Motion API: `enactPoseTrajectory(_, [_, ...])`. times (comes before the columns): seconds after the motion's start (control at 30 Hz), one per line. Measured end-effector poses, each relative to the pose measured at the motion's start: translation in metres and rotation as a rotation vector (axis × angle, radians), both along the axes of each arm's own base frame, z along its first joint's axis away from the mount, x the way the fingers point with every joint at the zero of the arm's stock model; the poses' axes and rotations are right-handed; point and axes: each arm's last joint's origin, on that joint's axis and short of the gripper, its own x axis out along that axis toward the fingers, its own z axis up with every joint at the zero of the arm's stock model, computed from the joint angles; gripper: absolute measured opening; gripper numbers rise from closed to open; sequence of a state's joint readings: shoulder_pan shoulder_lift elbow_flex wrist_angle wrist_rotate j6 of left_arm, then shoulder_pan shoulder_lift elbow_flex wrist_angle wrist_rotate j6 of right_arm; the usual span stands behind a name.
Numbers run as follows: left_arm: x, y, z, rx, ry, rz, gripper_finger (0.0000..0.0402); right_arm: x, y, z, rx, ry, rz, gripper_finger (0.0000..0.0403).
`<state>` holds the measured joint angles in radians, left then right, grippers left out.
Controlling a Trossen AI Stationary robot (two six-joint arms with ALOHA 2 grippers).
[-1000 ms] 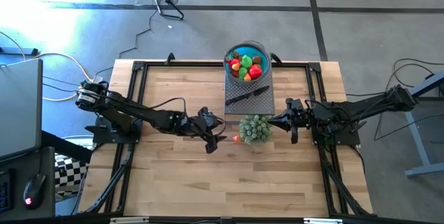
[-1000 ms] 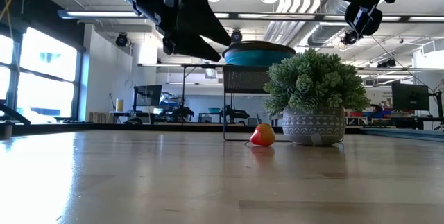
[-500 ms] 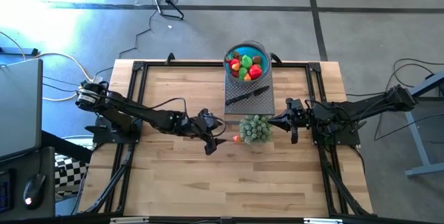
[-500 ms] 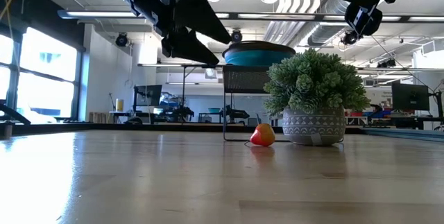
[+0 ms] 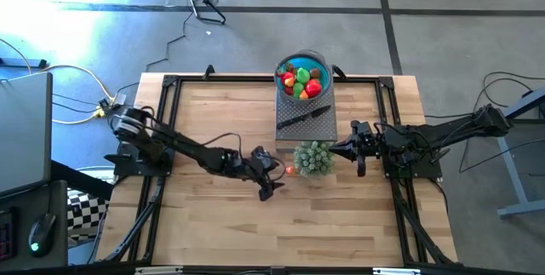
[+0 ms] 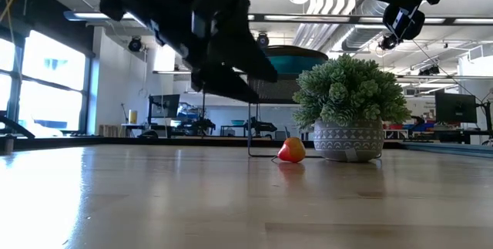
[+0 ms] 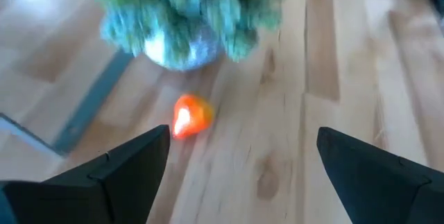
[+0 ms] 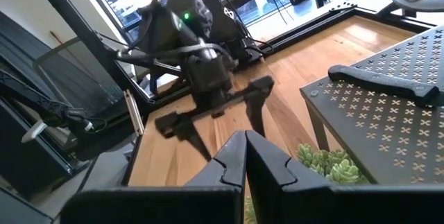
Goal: Pick & Place Fruit
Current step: Put the orange pear into the blue strainer bowl
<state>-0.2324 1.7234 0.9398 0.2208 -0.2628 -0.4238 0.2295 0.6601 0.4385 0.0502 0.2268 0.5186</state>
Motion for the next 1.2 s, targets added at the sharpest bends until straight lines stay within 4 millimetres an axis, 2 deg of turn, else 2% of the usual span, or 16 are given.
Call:
enactPoseTrajectory(0.23, [0.009, -0.006, -0.021, 0.001, -0.014, -0.005, 0.0358, 0.0, 0.0, -0.001, 0.0, 0.009, 0.001, 0.0002])
enactPoseTrajectory(0.87, [0.02, -0.003, -0.062, 0.131, 0.003, 0.124, 0.0358, 0.0, 0.0, -0.003, 0.005, 0.026, 0.0, 0.0002])
enactPoseTrajectory(0.97, [0.024, -0.004, -0.069, 0.138, 0.023, 0.122, 0.0358, -0.001, 0.0, -0.003, 0.004, 0.029, 0.0, 0.0002])
enactPoseTrajectory(1.2, [0.047, -0.01, -0.07, 0.127, -0.005, 0.12, 0.0358, -0.001, 0.0, -0.004, 0.004, 0.04, 0.005, 0.0002])
